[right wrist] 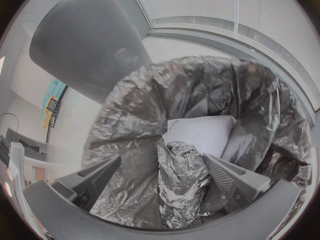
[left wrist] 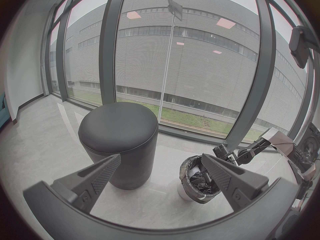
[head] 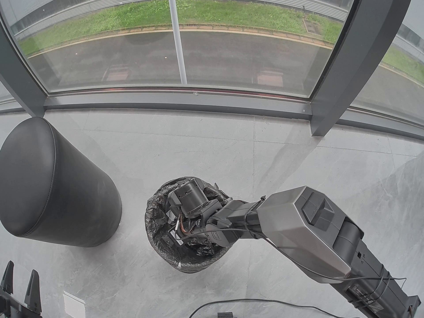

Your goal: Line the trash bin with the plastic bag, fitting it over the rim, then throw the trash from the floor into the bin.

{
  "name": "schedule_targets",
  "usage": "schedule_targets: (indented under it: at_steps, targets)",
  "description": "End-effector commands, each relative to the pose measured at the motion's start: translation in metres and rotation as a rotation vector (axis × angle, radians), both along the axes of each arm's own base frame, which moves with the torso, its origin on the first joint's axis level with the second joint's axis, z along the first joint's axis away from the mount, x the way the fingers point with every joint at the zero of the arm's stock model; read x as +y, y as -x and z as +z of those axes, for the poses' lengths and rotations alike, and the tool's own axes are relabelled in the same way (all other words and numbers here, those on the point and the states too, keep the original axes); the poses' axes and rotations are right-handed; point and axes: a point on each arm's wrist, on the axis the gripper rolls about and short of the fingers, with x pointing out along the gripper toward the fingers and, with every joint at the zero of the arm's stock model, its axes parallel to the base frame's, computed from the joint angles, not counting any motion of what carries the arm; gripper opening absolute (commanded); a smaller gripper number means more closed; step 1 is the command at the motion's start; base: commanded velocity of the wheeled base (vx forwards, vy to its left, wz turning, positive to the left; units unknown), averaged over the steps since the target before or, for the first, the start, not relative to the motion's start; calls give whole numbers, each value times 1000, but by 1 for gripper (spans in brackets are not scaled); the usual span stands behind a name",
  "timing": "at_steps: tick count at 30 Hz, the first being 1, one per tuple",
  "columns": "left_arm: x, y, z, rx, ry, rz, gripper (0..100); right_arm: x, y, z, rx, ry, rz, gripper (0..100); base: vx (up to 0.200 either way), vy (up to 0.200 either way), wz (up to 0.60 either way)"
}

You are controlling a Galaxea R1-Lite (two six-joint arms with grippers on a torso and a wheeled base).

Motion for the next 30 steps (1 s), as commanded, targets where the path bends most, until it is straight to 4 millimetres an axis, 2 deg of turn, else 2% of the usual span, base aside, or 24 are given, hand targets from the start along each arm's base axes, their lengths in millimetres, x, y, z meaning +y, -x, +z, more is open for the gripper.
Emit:
schedule_targets:
  at_steps: [1, 5, 13, 23, 30]
  targets:
    - [0, 0, -5, 1, 0, 0, 100, -2, -2, -15, 20, 21, -5, 100, 0, 0, 0]
    - [0, 0, -5, 1, 0, 0, 100, -7, -7, -25, 31, 36, -15, 100, 0, 0, 0]
    - [0, 0, -5, 1, 0, 0, 100, -18, -18, -32, 41, 46, -46, 100, 0, 0, 0]
    - [0, 0, -5, 1, 0, 0, 100, -21, -20, -33, 46, 54, -45, 100, 0, 0, 0]
    - [0, 0, -5, 1, 0, 0, 100, -21, -19, -45, 38, 90, -14, 100, 0, 0, 0]
